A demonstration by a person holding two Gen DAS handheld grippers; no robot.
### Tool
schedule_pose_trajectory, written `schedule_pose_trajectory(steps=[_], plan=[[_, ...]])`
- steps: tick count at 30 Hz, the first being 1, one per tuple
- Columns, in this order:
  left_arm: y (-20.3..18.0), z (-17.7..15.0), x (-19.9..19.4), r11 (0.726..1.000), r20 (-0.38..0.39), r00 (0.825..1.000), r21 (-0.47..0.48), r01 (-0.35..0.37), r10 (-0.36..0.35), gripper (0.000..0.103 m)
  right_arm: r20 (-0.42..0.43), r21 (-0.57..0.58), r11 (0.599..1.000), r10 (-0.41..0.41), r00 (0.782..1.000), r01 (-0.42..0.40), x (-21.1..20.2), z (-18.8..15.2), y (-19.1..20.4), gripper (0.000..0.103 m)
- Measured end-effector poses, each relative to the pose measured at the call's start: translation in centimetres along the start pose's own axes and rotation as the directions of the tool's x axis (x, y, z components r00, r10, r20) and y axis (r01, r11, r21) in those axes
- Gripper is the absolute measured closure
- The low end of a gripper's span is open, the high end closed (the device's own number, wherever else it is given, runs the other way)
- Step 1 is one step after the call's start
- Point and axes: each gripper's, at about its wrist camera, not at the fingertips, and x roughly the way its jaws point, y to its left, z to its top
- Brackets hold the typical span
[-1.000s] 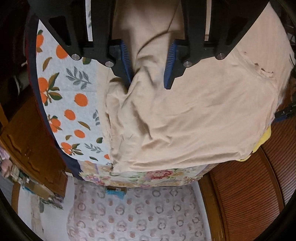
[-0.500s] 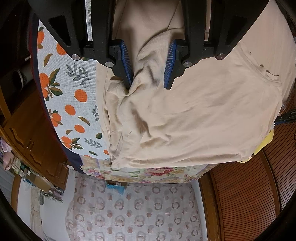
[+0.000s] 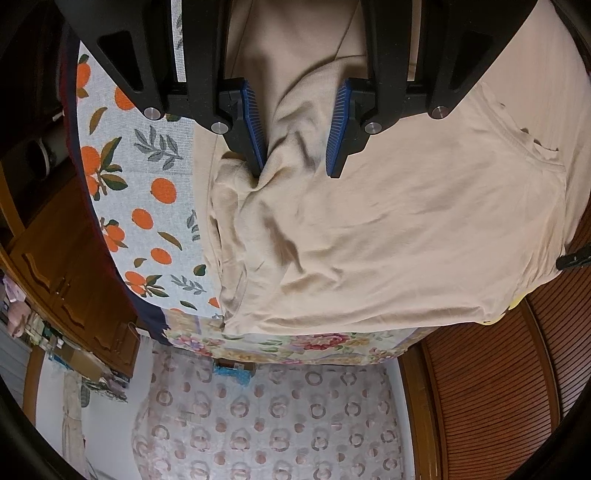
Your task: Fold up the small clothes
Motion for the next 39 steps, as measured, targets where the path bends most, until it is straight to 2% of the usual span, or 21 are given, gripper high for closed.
schedule_pose_trajectory(steps=[5,8,14,16,17,19,24,30,33,37,39], plan=[[1.1,0.2,1.9,1.0,-0.055,0.998,-0.006,-0.021,0.021,0.096,0.002,0.005,1.0,0.005,1.0,-0.005,0.1,-0.1,-0.3,0.069],[1.1,0.0,2.3,1.0,-0.065,0.998,-0.012,-0.006,0.005,0.096,0.003,0.01,1.0,0.008,1.0,-0.009,0.2,-0.1,-0.5,0.069],[0.6,0.8,-0.1,1.0,0.039,0.999,-0.025,0.008,-0.007,0.098,0.005,0.017,1.0,0.01,1.0,-0.01,0.2,-0.1,-0.7,0.071],[0.5,1.3,-1.4,0.999,0.084,0.997,-0.033,0.002,0.0,0.098,0.007,0.019,1.0,0.002,1.0,-0.002,0.2,-0.1,-0.8,0.085],[0.5,1.5,-1.9,0.999,0.097,0.995,-0.034,0.002,0.001,0.099,0.012,0.01,1.0,0.004,1.0,-0.004,0.0,-0.1,-0.8,0.098],[0.2,1.7,-3.0,0.999,0.119,0.993,-0.031,0.009,-0.006,0.099,0.032,-0.034,0.999,0.003,0.999,-0.002,-0.6,0.0,-0.2,0.098],[-0.3,1.4,-5.4,0.999,0.166,0.986,-0.03,0.022,-0.017,0.099,0.104,-0.037,0.998,0.048,0.993,-0.044,-3.5,1.0,0.2,0.099],[-0.6,0.3,-8.0,0.999,0.201,0.98,-0.029,0.015,-0.009,0.099,0.167,-0.046,0.996,0.085,0.982,-0.078,-7.0,0.7,0.6,0.099],[-0.5,-0.3,-9.1,0.999,0.216,0.976,-0.034,0.008,-0.001,0.099,0.184,-0.061,0.998,0.046,0.982,-0.035,-8.3,-0.2,0.2,0.099],[-1.1,-0.9,-10.1,1.0,0.229,0.974,-0.024,0.0,0.005,0.099,0.181,-0.034,0.999,0.017,0.983,-0.011,-7.5,0.0,-1.0,0.099],[-1.5,-1.2,-10.6,1.0,0.233,0.972,-0.021,0.006,-0.001,0.099,0.192,-0.021,0.999,0.028,0.981,-0.024,-7.6,0.3,-1.4,0.102]])
